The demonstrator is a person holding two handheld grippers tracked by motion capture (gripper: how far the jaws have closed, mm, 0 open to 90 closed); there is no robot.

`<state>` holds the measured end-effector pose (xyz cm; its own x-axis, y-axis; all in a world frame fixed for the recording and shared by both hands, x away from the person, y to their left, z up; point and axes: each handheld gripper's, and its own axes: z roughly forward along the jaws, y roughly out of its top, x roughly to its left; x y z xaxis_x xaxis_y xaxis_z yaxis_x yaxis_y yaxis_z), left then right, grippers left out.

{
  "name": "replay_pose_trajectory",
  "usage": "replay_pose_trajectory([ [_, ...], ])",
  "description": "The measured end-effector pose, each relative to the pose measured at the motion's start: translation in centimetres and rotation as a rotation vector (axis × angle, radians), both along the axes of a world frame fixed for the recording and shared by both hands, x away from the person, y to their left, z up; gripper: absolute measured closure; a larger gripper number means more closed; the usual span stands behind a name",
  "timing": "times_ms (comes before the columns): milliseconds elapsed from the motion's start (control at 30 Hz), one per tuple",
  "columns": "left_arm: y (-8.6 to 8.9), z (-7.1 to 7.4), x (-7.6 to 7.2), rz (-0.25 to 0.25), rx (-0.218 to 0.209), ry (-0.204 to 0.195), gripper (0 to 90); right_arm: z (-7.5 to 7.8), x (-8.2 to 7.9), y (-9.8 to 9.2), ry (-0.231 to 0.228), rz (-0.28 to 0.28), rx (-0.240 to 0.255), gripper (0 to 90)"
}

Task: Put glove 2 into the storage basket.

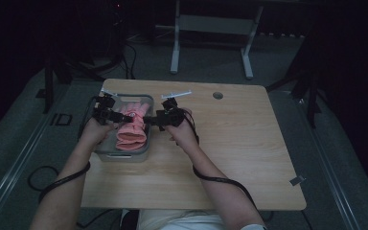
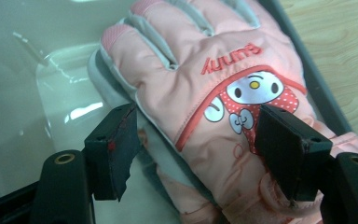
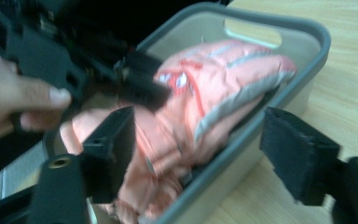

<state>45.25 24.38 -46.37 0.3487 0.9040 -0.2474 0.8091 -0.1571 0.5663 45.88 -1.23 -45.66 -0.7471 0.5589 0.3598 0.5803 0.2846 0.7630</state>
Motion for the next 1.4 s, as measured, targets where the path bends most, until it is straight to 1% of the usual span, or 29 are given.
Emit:
replay_pose_trajectory([
  [33, 0.0, 0.1, 0.0, -0.003, -0.002, -0.006, 28.8, -0.2, 0.0, -0.3, 0.002, 0.009, -0.005, 22.4],
  [133, -0.1, 0.3, -0.1, -0.005, -0.004, -0.022, 27.0, -0.3, -0.1, -0.5, -0.006, 0.006, -0.007, 22.4],
  [167, -0.2, 0.5, -0.1, -0.009, 0.003, -0.026, 26.7, -0.3, -0.1, -0.7, -0.007, 0.005, -0.007, 22.4],
  [200, -0.2, 0.6, -0.2, -0.012, 0.012, -0.038, 25.5, -0.2, -0.1, -0.8, -0.008, 0.007, -0.007, 21.7],
  [267, -0.3, 0.8, -0.3, -0.027, 0.002, -0.049, 20.3, -0.1, -0.2, -1.0, -0.020, 0.015, -0.003, 20.9],
  [300, -0.3, 0.9, -0.3, -0.035, 0.005, -0.050, 20.3, -0.1, -0.2, -1.0, -0.020, 0.015, -0.003, 20.9],
  [333, -0.4, 1.2, -0.4, -0.037, 0.024, -0.061, 18.9, 0.1, -0.2, -1.1, -0.025, 0.014, 0.001, 20.8],
  [367, -0.4, 1.2, -0.4, -0.037, 0.024, -0.061, 18.4, 0.1, -0.2, -1.1, -0.025, 0.014, 0.001, 20.8],
  [433, -0.4, 1.5, -0.6, -0.044, 0.038, -0.078, 17.7, 0.2, -0.2, -1.3, -0.029, 0.012, 0.001, 20.7],
  [500, -0.4, 1.8, -0.8, -0.043, 0.055, -0.101, 15.9, 0.4, -0.3, -1.5, -0.036, 0.010, 0.004, 20.7],
  [600, -0.4, 2.2, -1.2, -0.047, 0.055, -0.151, 11.5, 0.4, -0.3, -1.7, -0.037, 0.006, 0.004, 20.8],
  [633, -0.5, 2.3, -1.4, -0.053, 0.051, -0.171, 7.9, 0.4, -0.3, -1.8, -0.038, 0.006, 0.005, 20.7],
  [667, -0.6, 2.3, -1.5, -0.061, 0.052, -0.182, 3.8, 0.5, -0.3, -1.8, -0.039, 0.006, 0.005, 20.8],
  [800, -0.8, 2.3, -1.6, -0.075, 0.065, -0.192, 2.7, 0.5, -0.3, -2.0, -0.043, 0.006, 0.002, 20.8],
  [900, -0.9, 2.2, -1.6, -0.089, 0.070, -0.178, 2.7, 0.5, -0.4, -2.0, -0.046, 0.008, -0.001, 20.8],
  [967, -1.0, 2.1, -1.7, -0.093, 0.070, -0.175, 2.7, 0.5, -0.4, -2.1, -0.049, 0.009, -0.004, 20.8],
  [1033, -1.2, 2.2, -1.8, -0.094, 0.059, -0.176, 2.6, 0.5, -0.5, -2.1, -0.049, 0.011, -0.006, 20.8],
  [1100, -1.5, 2.6, -2.1, -0.096, 0.050, -0.197, 2.6, 0.5, -0.5, -2.3, -0.056, 0.012, -0.010, 20.8],
  [1133, -1.8, 2.9, -2.3, -0.098, 0.049, -0.211, 2.7, 0.4, -0.6, -2.5, -0.066, 0.010, -0.010, 20.8],
  [1167, -2.0, 3.1, -2.5, -0.104, 0.053, -0.219, 2.7, 0.4, -0.6, -2.6, -0.070, 0.011, -0.009, 20.8],
  [1200, -2.4, 3.6, -2.8, -0.117, 0.061, -0.234, 2.7, 0.4, -0.6, -2.6, -0.070, 0.011, -0.009, 20.8],
  [1267, -3.2, 4.2, -3.4, -0.123, 0.062, -0.266, 2.7, 0.4, -0.7, -2.9, -0.077, 0.010, -0.008, 20.8],
  [1333, -4.0, 4.7, -4.0, -0.131, 0.072, -0.294, 2.6, 0.5, -0.8, -3.4, -0.088, 0.009, -0.010, 20.8],
  [1400, -4.8, 5.2, -4.6, -0.147, 0.069, -0.321, 2.7, 0.5, -0.9, -3.5, -0.091, 0.010, -0.010, 20.8],
])
